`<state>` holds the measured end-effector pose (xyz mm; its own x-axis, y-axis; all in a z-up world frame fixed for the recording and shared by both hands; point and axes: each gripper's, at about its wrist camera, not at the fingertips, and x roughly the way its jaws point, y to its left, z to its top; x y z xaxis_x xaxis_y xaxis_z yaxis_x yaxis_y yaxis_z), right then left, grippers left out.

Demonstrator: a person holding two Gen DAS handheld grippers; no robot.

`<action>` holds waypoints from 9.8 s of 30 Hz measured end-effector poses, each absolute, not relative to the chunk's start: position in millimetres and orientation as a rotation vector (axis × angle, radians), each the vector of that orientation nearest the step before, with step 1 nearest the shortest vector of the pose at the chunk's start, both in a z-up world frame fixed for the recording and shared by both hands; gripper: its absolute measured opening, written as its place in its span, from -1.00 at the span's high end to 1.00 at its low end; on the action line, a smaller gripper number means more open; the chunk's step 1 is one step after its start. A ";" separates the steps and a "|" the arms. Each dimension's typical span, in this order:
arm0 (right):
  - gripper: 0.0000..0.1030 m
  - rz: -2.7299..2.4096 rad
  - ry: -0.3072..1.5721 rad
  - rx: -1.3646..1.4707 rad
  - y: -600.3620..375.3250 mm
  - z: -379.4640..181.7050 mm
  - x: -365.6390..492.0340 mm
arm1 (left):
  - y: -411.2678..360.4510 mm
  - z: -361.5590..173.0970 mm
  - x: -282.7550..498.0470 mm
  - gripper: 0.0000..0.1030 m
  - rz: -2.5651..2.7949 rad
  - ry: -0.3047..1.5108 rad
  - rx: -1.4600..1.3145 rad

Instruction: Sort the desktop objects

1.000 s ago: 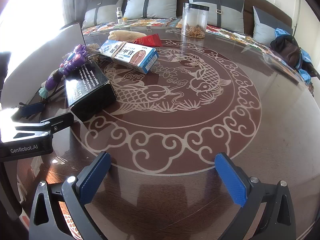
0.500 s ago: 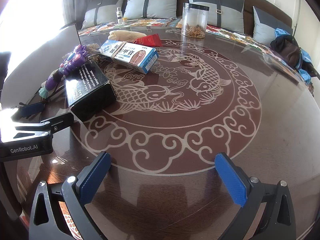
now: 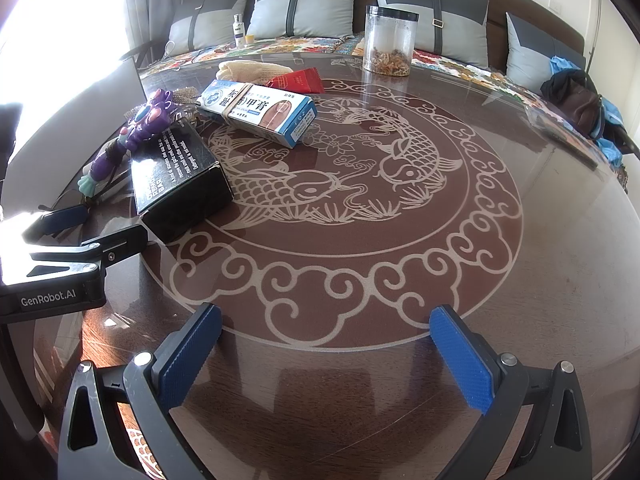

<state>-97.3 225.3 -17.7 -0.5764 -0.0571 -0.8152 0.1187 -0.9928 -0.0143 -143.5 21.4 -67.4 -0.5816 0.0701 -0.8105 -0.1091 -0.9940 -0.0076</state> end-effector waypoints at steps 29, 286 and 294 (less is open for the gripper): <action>-1.00 -2.703 0.102 1.394 225.3 -17.6 -97.4 | 21.4 -67.5 -143.4 -1.00 2.707 0.065 -1.384; -1.00 -2.739 0.074 1.416 199.2 -20.7 -113.8 | 6.9 -65.6 -126.6 -1.00 2.682 0.088 -1.375; -1.00 -2.739 0.074 1.416 199.2 -20.7 -113.8 | 7.3 -65.7 -127.0 -1.00 2.682 0.089 -1.375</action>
